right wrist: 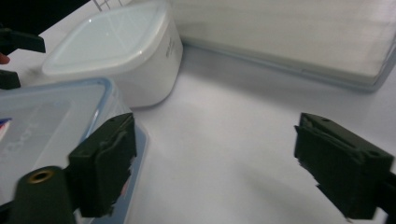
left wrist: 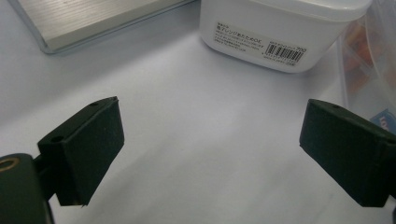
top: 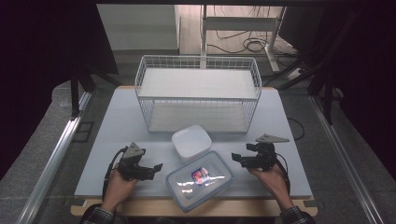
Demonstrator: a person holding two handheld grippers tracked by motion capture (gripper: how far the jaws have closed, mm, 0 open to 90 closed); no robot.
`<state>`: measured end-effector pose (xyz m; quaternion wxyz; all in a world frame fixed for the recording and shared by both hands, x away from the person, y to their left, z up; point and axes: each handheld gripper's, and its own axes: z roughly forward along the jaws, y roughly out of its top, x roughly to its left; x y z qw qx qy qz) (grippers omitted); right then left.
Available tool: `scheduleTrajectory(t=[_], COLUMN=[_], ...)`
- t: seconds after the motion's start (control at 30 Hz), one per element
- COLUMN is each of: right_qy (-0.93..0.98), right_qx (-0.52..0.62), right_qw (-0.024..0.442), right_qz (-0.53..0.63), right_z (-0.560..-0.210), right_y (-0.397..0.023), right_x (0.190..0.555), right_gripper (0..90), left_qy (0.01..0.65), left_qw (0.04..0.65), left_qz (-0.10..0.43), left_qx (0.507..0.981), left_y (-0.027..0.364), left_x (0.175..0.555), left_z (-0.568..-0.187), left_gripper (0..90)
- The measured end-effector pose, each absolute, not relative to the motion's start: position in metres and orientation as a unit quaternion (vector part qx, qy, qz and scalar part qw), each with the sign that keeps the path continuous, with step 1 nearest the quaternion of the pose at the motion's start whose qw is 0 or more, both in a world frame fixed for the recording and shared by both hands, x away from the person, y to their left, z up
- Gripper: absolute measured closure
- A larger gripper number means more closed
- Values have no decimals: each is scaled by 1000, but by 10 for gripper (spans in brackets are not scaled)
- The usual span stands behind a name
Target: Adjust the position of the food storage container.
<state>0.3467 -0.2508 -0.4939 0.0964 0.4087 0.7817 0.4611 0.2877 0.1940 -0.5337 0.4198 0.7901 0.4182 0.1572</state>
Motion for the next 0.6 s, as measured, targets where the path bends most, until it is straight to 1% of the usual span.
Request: scheduleTrajectory(t=[0.03,0.07,0.1,0.17,0.2,0.23,0.27,0.3,0.33,0.37,0.4,0.43,0.5,0.53,0.57,0.6], right_qy=[782,782,783,788,788,794,806,813,813,821,821,829,837,837,842,855], right_qx=[409,402,400,391,391,384,369,362,362,350,350,337,321,321,314,285], right_qw=[96,98,100,99,99,100,102,101,101,105,105,105,103,103,101,98], right_qz=[461,466,467,465,465,461,450,445,445,438,438,434,431,431,426,422], right_z=[-494,-486,-483,-475,-475,-470,-461,-458,-458,-452,-452,-447,-443,-443,-442,-440], right_y=[-251,-250,-250,-245,-245,-243,-234,-229,-229,-217,-217,-204,-192,-192,-185,-168], right_x=[347,348,349,352,352,353,358,360,360,364,364,368,372,372,373,377], right_gripper=[169,230,248,314,314,348,433,462,462,516,516,574,648,648,686,749], left_qy=[417,416,418,420,421,422,422,421,421,420,420,420,420,420,420,420], left_qw=[419,416,416,415,415,416,416,416,416,418,418,417,415,415,414,414], left_qz=[159,164,165,165,164,164,166,167,168,169,169,170,170,170,170,169], left_qx=[791,791,791,790,790,789,789,789,788,788,788,788,789,789,789,790], left_y=[194,194,194,195,195,196,196,196,196,196,196,196,196,196,196,196], left_x=[288,288,289,289,289,289,289,289,289,289,289,289,289,289,289,289], left_z=[-534,-534,-535,-535,-535,-535,-535,-535,-535,-535,-535,-535,-535,-535,-535,-535], left_gripper=[60,57,57,53,53,51,50,49,49,48,48,48,47,47,47,48])
